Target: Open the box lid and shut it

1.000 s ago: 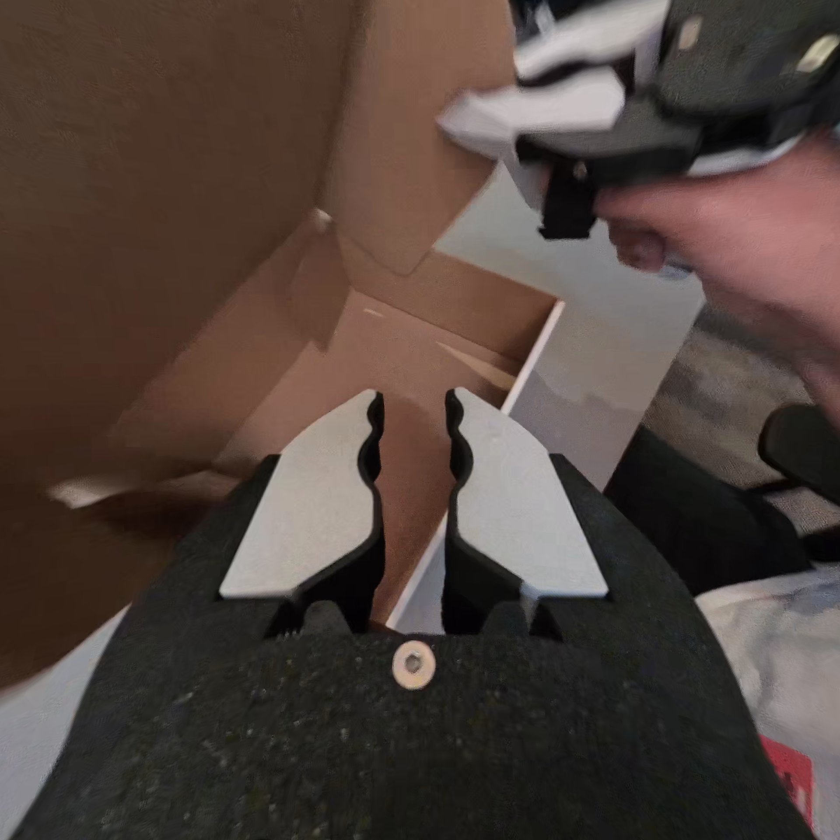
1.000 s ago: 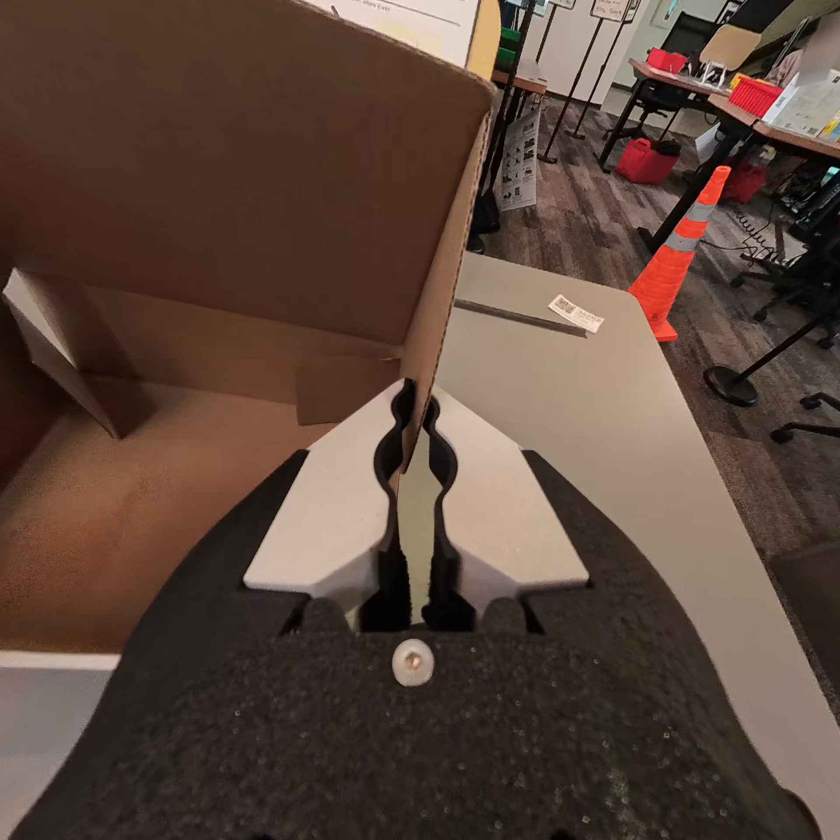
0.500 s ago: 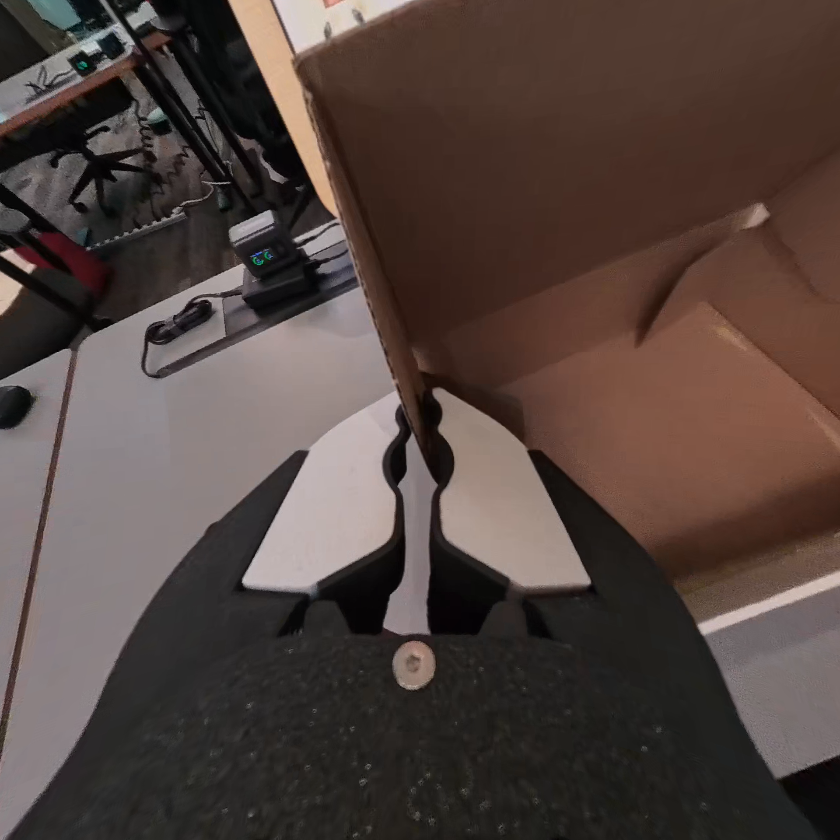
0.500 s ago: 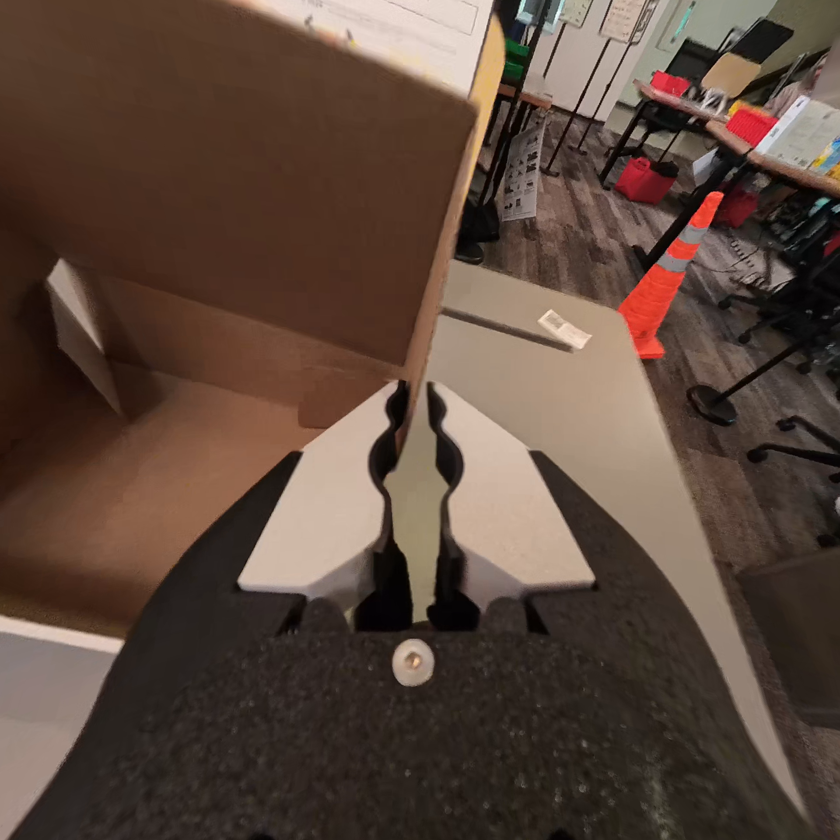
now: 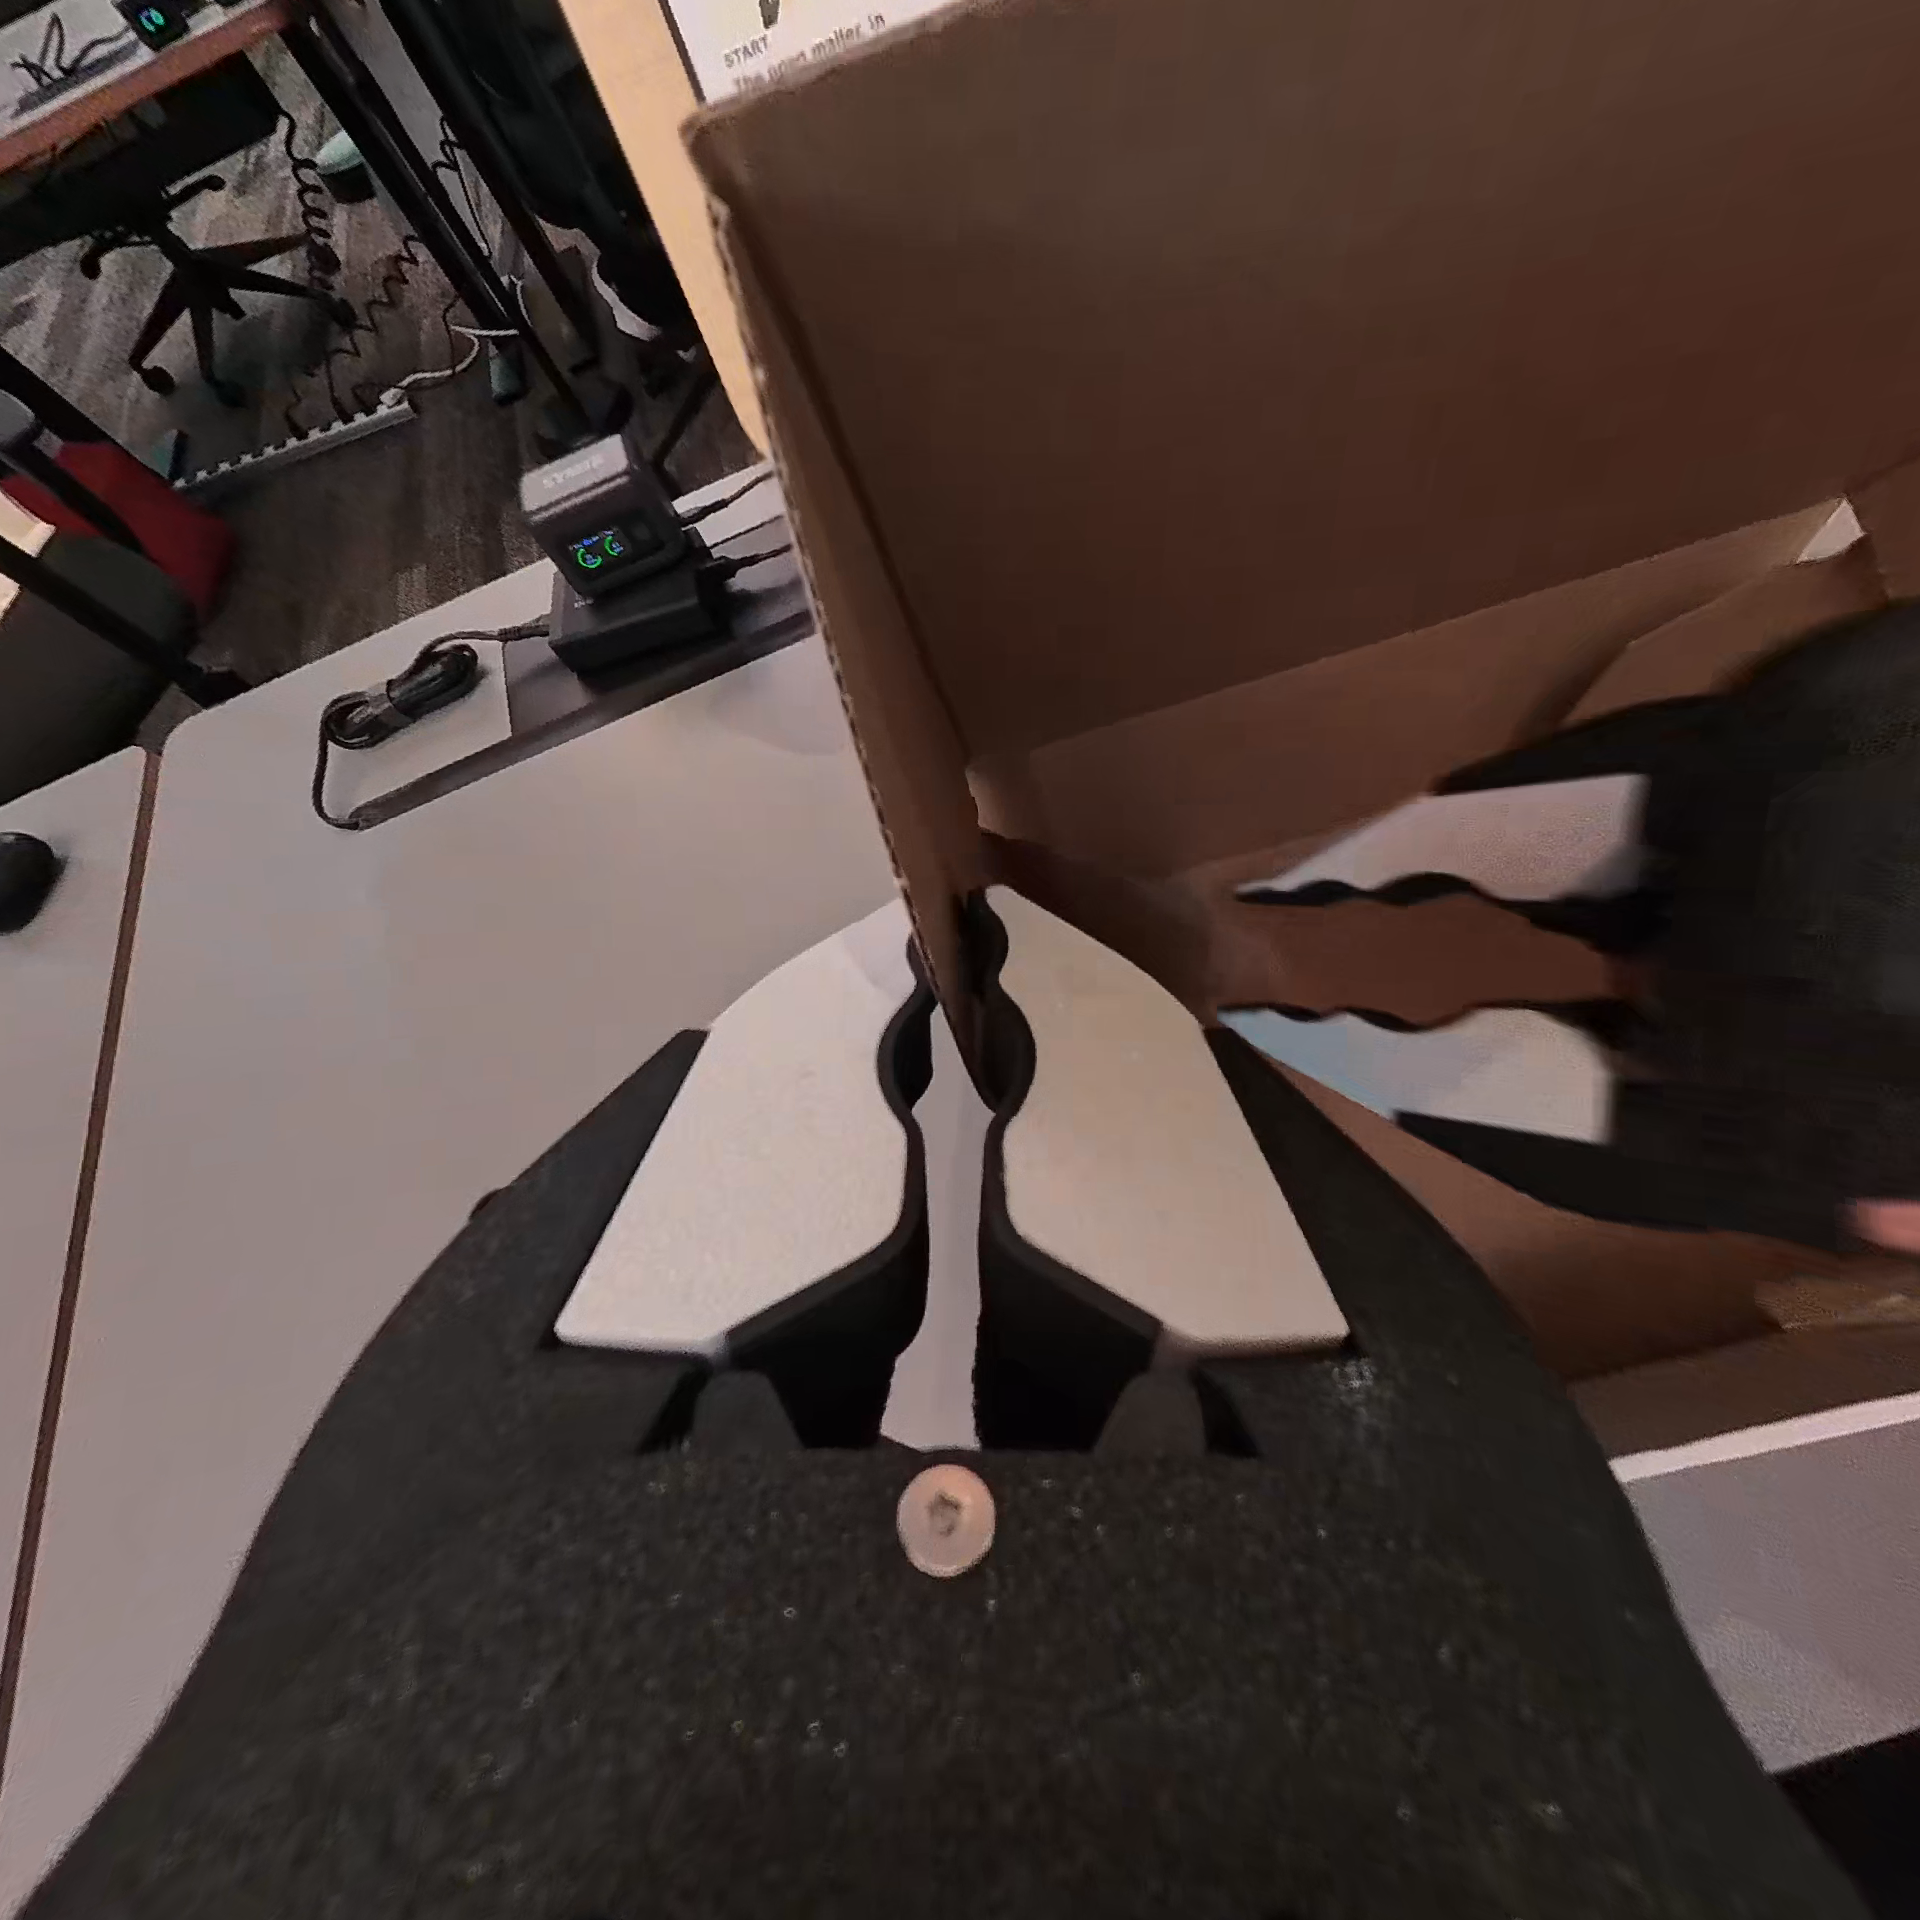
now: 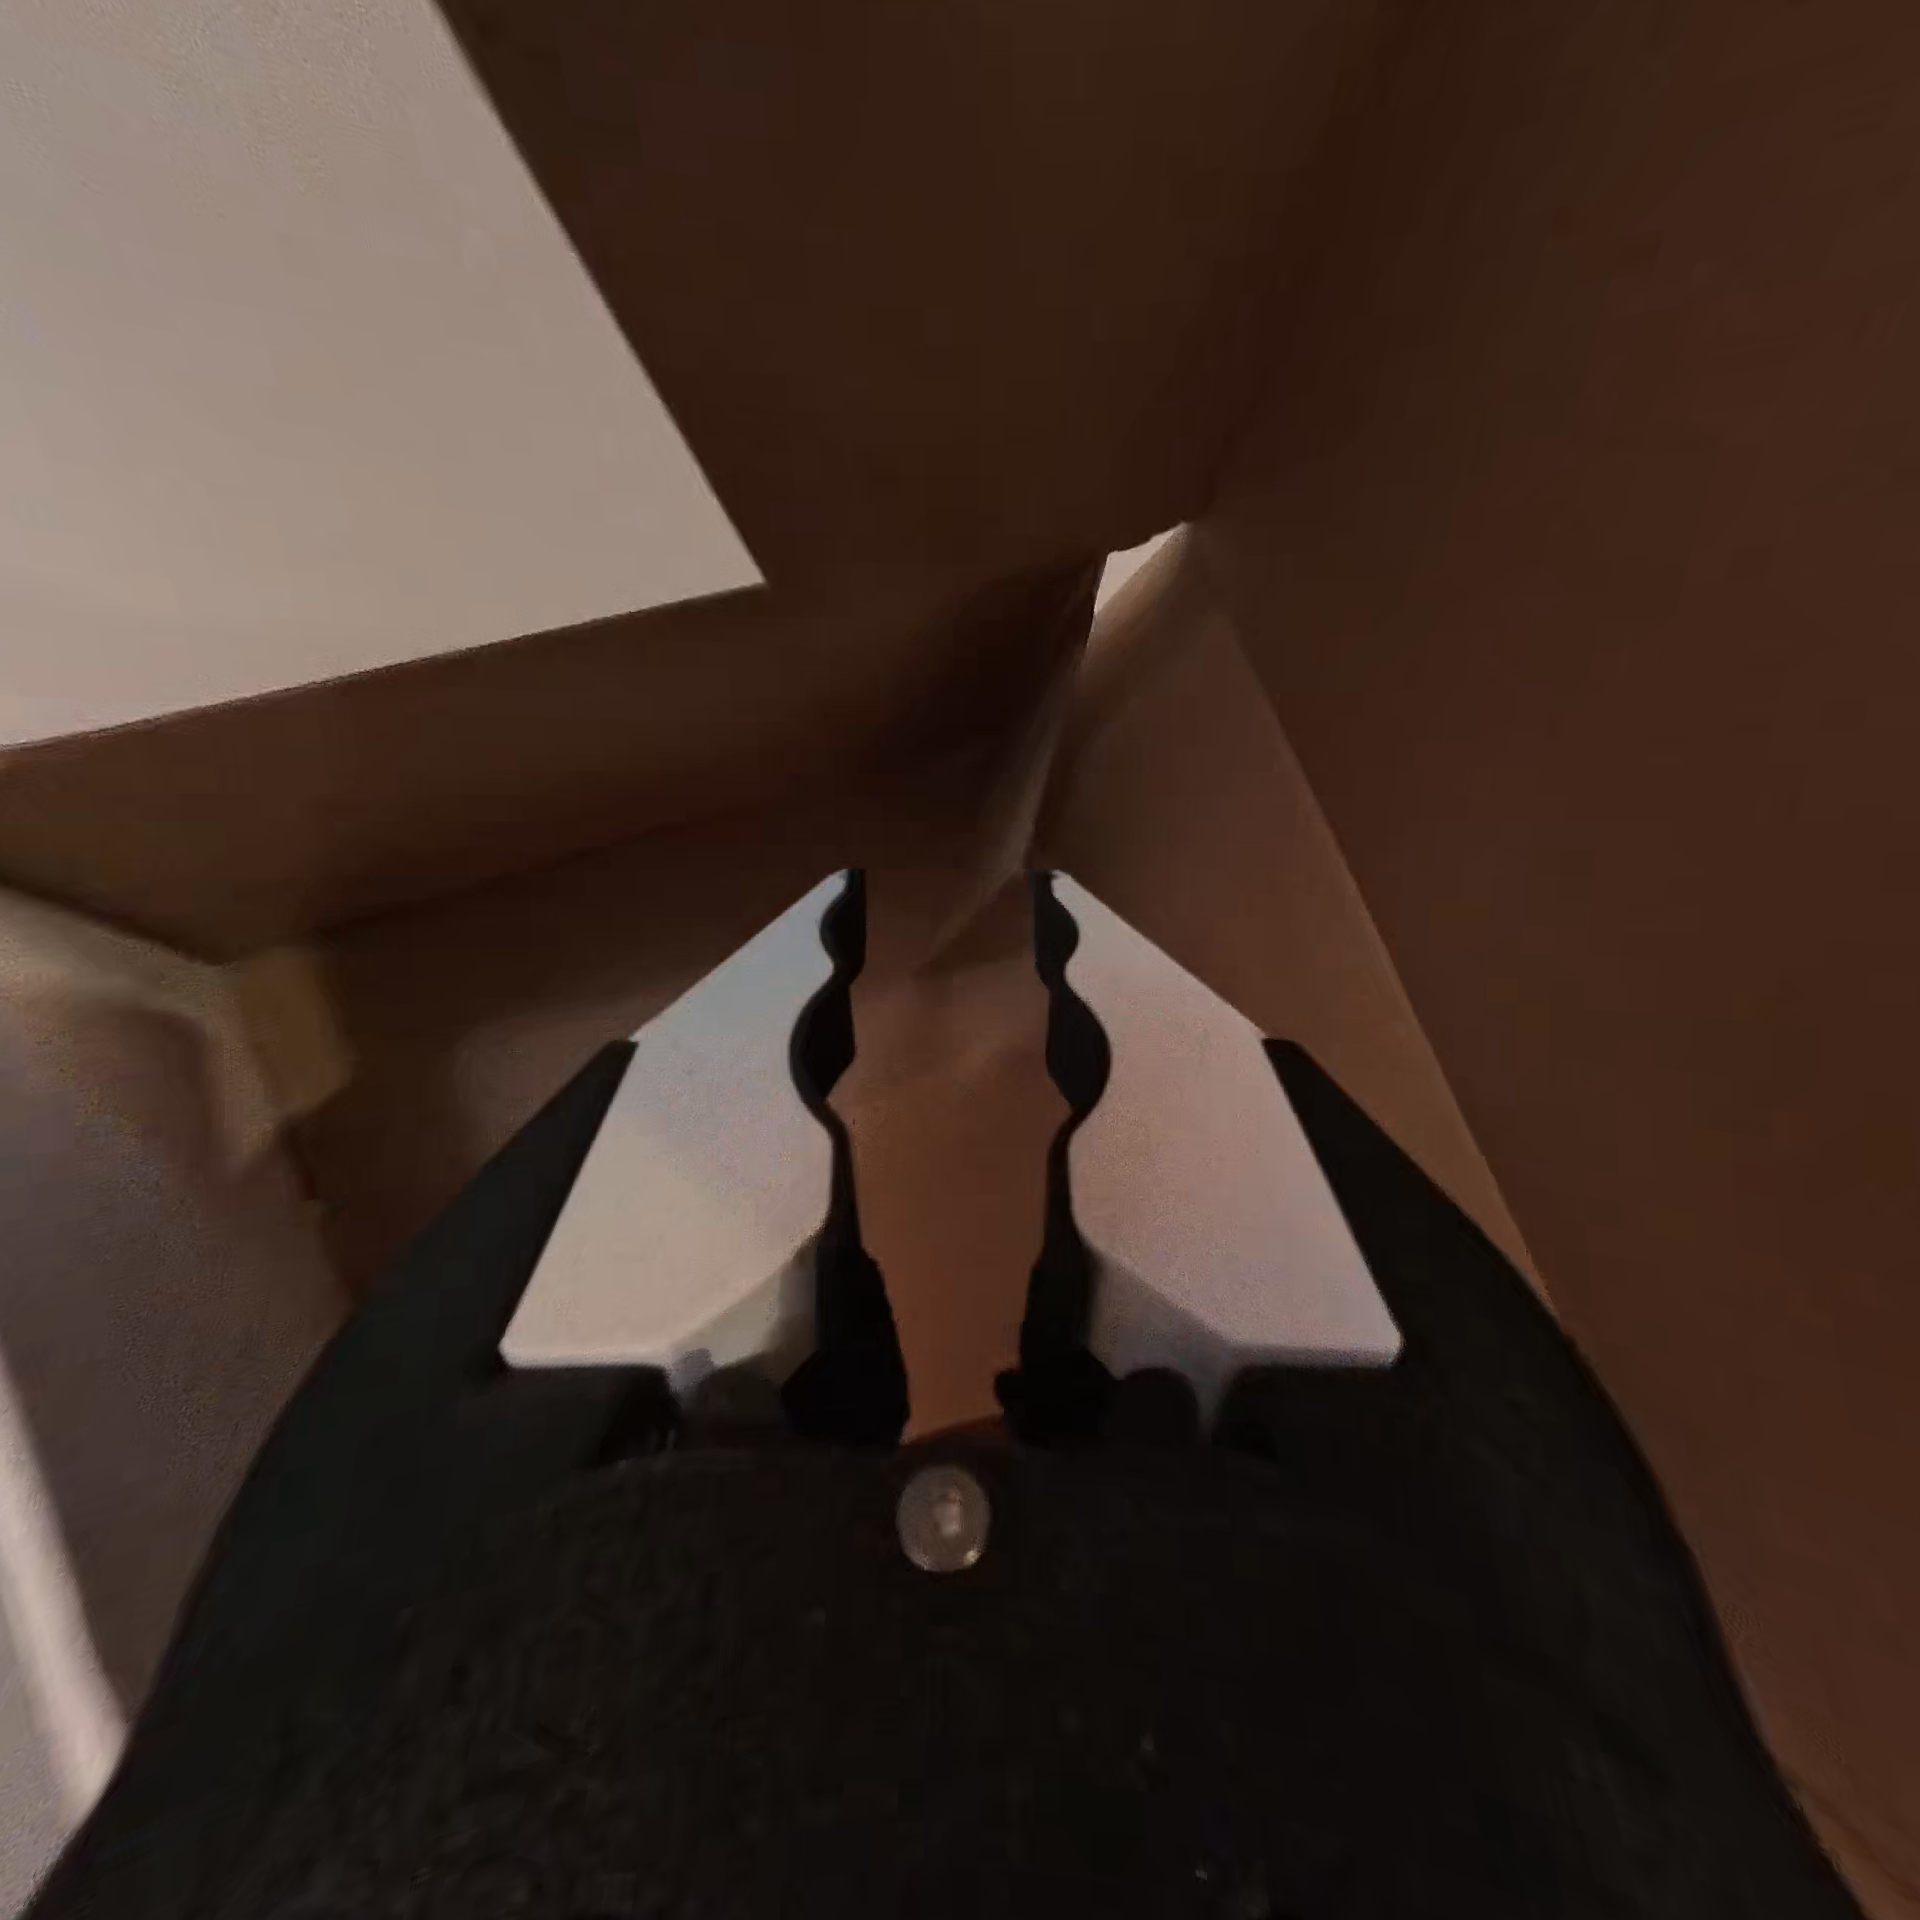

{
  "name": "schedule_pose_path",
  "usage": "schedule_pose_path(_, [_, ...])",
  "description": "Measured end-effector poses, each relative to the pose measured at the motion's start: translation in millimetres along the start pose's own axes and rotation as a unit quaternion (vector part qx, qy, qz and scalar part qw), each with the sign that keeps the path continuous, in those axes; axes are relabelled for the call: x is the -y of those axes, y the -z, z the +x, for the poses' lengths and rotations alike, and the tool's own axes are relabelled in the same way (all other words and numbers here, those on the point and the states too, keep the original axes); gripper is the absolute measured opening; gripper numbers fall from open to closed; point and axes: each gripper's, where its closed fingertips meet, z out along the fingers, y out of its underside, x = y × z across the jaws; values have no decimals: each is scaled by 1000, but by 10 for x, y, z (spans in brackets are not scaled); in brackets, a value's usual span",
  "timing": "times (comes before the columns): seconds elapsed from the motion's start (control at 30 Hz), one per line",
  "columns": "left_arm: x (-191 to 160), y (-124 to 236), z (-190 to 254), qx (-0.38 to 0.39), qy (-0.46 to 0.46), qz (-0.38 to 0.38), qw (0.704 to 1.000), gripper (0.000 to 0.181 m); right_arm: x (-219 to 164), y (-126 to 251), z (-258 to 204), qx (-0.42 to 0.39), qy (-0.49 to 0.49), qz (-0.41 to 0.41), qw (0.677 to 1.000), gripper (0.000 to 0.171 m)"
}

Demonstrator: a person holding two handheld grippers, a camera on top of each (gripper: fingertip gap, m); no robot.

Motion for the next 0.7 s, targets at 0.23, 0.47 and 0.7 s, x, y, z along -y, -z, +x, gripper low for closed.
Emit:
schedule_pose_path(0.23, [-42, 37, 1, -31, 26, -1, 999, 2, -70, -419, 280, -80, 43, -27, 996, 7])
schedule_pose_path(0.47, [-294, 106, 36, -34, 34, -9, 999, 2, -86, -447, 498, -136, 88, -16, 987, 12])
schedule_pose_path(0.7, [-488, 111, 106, -21, 27, -9, 999, 2, 122, 207, -58, -151, 182, 44, 971, 25])
